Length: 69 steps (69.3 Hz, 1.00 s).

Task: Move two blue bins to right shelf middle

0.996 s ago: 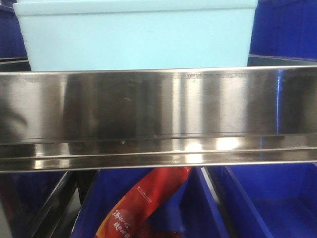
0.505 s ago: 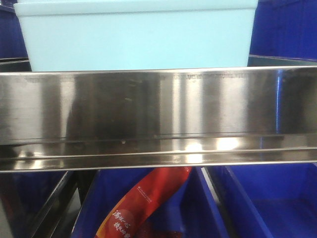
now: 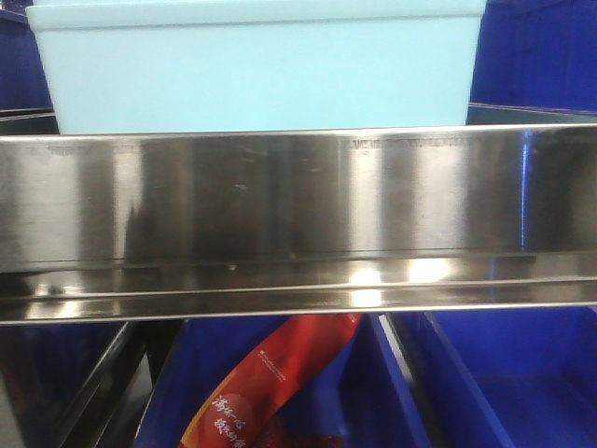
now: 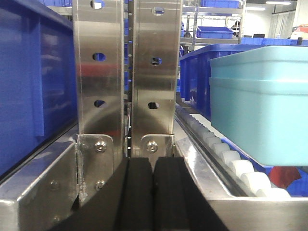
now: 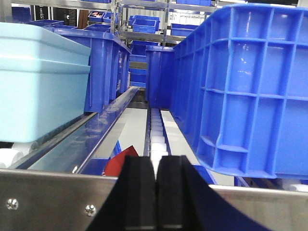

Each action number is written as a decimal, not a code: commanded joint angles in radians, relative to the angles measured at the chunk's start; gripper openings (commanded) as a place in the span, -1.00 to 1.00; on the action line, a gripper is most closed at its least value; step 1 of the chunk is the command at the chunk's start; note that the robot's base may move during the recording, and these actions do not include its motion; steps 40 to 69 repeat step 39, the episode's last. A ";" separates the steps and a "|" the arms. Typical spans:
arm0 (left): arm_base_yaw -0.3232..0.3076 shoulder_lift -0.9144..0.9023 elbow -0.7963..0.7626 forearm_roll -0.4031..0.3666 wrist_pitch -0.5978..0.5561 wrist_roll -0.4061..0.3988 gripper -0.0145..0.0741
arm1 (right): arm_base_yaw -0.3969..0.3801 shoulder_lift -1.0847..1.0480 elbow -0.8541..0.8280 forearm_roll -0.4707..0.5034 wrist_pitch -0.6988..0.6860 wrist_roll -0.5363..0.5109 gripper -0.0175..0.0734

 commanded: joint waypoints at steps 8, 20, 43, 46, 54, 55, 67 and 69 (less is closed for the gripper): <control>-0.006 -0.005 -0.002 -0.005 -0.019 0.005 -0.92 | -0.005 -0.003 0.000 0.004 -0.018 -0.001 -0.97; -0.006 -0.005 -0.002 -0.005 -0.019 0.005 -0.92 | -0.005 -0.003 0.000 0.004 -0.018 -0.001 -0.97; -0.006 -0.005 -0.002 -0.005 -0.019 0.005 -0.92 | -0.005 -0.003 0.000 0.004 -0.018 -0.001 -0.97; -0.006 -0.005 -0.002 -0.005 -0.019 0.005 -0.92 | -0.005 -0.003 0.000 0.004 -0.018 -0.001 -0.97; -0.006 -0.005 -0.002 -0.005 -0.019 0.005 -0.92 | -0.005 -0.003 0.000 0.004 -0.018 -0.001 -0.97; -0.006 -0.005 -0.002 -0.005 -0.019 0.005 -0.92 | -0.005 -0.003 0.000 0.004 -0.018 -0.001 -0.97; -0.006 -0.005 -0.002 -0.005 -0.019 0.005 -0.92 | -0.005 -0.003 0.000 0.004 -0.018 -0.001 -0.97; -0.006 -0.005 -0.002 -0.005 -0.019 0.005 -0.92 | -0.005 -0.003 0.000 0.004 -0.018 -0.001 -0.97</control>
